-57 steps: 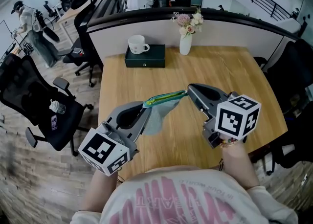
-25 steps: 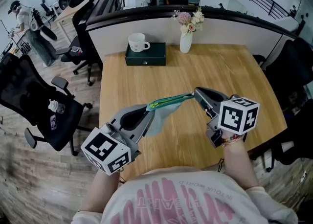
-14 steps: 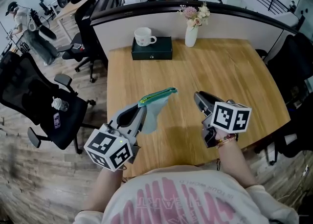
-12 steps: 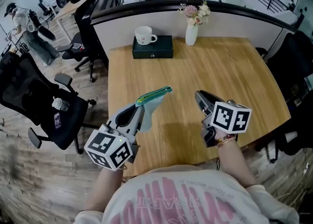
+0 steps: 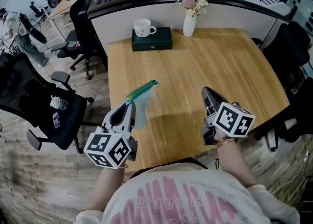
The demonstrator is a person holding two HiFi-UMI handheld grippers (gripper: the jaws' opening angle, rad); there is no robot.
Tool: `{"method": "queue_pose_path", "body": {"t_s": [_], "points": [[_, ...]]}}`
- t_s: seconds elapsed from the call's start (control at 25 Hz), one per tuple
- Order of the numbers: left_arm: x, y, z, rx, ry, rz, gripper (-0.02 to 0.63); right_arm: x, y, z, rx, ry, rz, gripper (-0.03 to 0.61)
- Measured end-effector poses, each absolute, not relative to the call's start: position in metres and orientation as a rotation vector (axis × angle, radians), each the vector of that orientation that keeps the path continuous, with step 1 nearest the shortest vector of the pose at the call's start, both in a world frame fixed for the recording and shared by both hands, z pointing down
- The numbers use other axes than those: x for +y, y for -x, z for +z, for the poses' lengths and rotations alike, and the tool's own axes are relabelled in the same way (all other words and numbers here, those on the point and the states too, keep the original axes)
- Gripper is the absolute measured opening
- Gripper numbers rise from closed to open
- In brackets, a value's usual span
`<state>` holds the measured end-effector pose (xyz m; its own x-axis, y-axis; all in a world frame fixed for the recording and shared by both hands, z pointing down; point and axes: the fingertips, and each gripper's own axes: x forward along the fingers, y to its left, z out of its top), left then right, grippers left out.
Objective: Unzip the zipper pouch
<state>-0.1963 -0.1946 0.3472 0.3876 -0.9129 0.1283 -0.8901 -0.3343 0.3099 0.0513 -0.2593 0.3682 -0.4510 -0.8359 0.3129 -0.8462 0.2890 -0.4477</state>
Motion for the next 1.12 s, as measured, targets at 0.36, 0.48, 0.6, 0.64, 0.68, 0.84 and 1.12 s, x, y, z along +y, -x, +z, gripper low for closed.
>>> {"method": "queue_pose_path", "body": {"t_s": [0.36,0.48,0.6,0.64,0.68,0.84,1.12], "points": [[-0.184,0.191,0.353,-1.598,-2.268,-0.118,0.014,-0.255,-0.061,0.379,-2.453,-1.580,0.798,-0.003],[-0.178,0.185,0.353,-1.618,-2.238,-0.125,0.014,-0.252,-0.063,0.386,-2.441,-1.528,0.807,-0.003],[-0.172,0.179,0.355,-1.640,-2.208,-0.122,0.014,-0.250,-0.067,0.394,-2.432,-1.478,0.827,-0.003],[-0.170,0.177,0.356,-1.650,-2.196,-0.122,0.014,-0.248,-0.068,0.396,-2.430,-1.463,0.832,-0.003],[-0.168,0.175,0.357,-1.658,-2.185,-0.123,0.014,-0.247,-0.071,0.398,-2.428,-1.451,0.837,-0.003],[-0.159,0.168,0.360,-1.675,-2.163,-0.104,0.014,-0.240,-0.077,0.409,-2.421,-1.418,0.866,-0.003],[-0.145,0.153,0.360,-1.684,-2.153,-0.104,0.014,-0.230,-0.084,0.416,-2.428,-1.374,0.873,-0.003]]}}
